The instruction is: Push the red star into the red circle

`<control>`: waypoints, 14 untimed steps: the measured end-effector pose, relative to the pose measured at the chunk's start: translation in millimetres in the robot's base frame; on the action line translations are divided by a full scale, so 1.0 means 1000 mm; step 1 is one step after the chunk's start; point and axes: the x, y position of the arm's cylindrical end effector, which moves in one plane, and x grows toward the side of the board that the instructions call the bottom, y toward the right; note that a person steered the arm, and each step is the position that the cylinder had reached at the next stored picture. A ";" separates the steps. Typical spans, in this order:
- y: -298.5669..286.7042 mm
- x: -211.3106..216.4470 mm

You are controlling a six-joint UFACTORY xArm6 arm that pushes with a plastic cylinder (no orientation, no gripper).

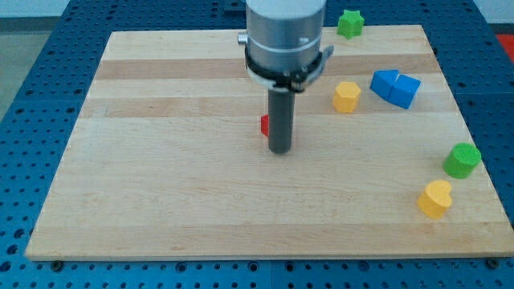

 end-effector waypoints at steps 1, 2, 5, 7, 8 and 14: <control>0.000 -0.061; 0.000 -0.057; 0.030 -0.127; 0.004 -0.073; -0.011 -0.094; 0.013 -0.163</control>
